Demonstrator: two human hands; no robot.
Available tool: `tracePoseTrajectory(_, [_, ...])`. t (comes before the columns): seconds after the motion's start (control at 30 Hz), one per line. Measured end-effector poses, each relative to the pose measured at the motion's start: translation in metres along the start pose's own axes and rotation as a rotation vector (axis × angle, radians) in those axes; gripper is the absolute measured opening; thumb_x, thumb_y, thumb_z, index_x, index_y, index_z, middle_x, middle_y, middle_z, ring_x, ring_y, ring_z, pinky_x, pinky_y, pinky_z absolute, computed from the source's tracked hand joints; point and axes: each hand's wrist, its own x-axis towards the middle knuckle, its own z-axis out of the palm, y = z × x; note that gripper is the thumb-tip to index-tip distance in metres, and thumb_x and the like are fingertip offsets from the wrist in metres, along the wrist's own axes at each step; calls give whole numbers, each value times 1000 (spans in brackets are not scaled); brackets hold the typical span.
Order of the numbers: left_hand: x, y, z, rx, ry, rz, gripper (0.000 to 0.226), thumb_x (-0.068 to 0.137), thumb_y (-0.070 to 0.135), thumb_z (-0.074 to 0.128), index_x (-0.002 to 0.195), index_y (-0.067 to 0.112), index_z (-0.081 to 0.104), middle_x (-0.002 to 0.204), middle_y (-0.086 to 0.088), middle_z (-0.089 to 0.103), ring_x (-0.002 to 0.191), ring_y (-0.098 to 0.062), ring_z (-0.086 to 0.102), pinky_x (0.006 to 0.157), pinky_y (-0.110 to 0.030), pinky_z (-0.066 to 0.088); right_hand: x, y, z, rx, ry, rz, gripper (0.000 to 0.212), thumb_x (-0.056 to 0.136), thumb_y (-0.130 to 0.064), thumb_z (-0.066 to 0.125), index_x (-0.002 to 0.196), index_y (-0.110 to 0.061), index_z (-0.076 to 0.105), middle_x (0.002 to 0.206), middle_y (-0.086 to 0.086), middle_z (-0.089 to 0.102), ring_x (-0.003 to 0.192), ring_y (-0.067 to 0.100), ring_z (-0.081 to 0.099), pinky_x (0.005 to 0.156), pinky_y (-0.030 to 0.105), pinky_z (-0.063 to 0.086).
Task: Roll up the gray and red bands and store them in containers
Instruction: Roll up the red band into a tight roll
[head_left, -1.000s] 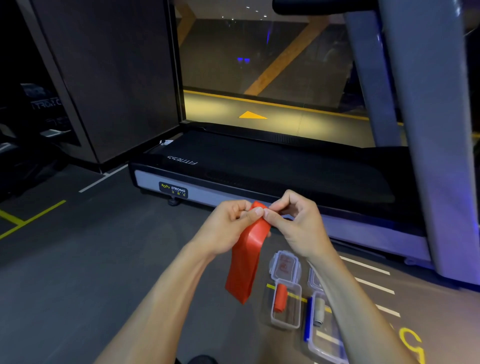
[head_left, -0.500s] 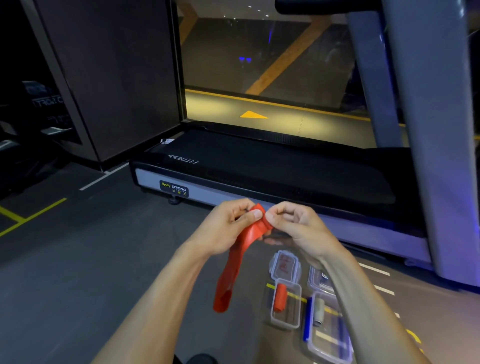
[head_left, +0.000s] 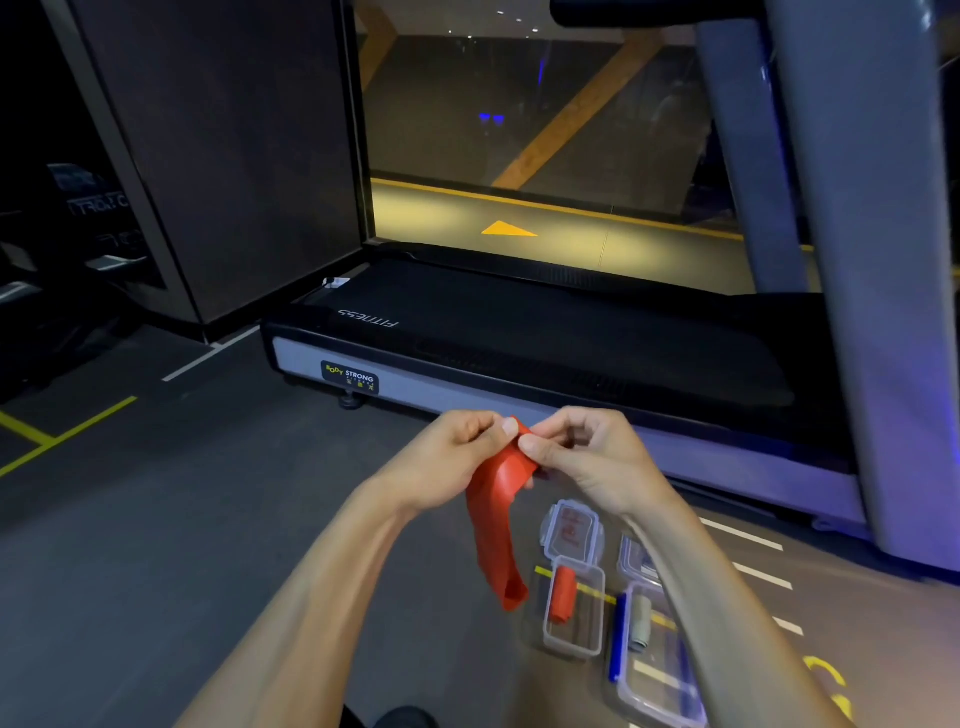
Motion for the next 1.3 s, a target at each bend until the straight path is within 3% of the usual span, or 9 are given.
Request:
tracePoseTrajectory(0.13, [1,-4,-2,141,31,12,40,108,34,46,88,5,65,79,-12,75,67,-19,67,64,-39,55,1,3,6,-123,22,-29,16,85,-11,82,82,-3,68,73,16,74,71,24,69,77,47,57])
tracePoseTrajectory(0.23, [3,-8,-5,306,90,49,40,105,37,47,89,6,66,83,-17,72,70,-19,62,75,-52,53,0,3,7,-97,-17,4,22,86,-15,82,86,-2,64,82,22,74,75,31,70,77,50,57])
tracePoseTrajectory(0.43, [4,-9,1,352,136,26,38,106,34,51,82,6,63,72,-9,70,63,-16,60,68,-45,53,-5,-2,5,-16,-42,132,20,95,-7,70,98,8,58,90,21,76,74,28,76,67,33,60])
tracePoseTrajectory(0.57, [0,-6,4,12,38,-90,38,107,24,49,95,-8,65,80,-14,75,59,-19,67,58,-29,57,0,2,5,-75,52,39,16,92,-5,73,87,2,60,79,21,74,72,41,73,71,46,57])
tracePoseTrajectory(0.7, [0,-12,2,9,18,-106,28,104,15,56,98,-10,68,83,-12,77,70,-23,71,67,-31,58,1,4,2,-128,119,2,16,89,-7,78,87,3,64,83,14,75,79,39,74,79,55,61])
tracePoseTrajectory(0.8, [3,-14,1,40,67,-95,23,100,16,62,94,-4,71,86,-16,77,76,-26,69,75,-36,55,0,2,3,-159,120,-1,17,88,-8,78,88,2,64,80,9,75,75,34,75,77,51,62])
tracePoseTrajectory(0.97, [1,-12,-1,101,75,-35,22,101,23,63,92,6,72,90,-29,72,70,-26,58,67,-38,44,-1,-3,1,-144,98,-15,23,84,-2,81,85,6,60,88,18,74,66,23,74,61,29,58])
tracePoseTrajectory(1.17, [-1,-7,0,94,34,2,29,104,24,56,88,1,66,76,-3,71,67,-18,61,68,-36,47,2,2,-1,-175,62,-22,28,72,-10,90,70,-17,62,77,15,71,75,39,72,74,54,59])
tracePoseTrajectory(1.3, [-2,-8,-2,181,47,10,40,102,36,58,86,0,63,68,-11,60,63,-21,49,63,-37,38,0,3,0,-178,-3,-1,30,58,-31,90,65,-25,61,74,9,67,74,30,66,80,59,56])
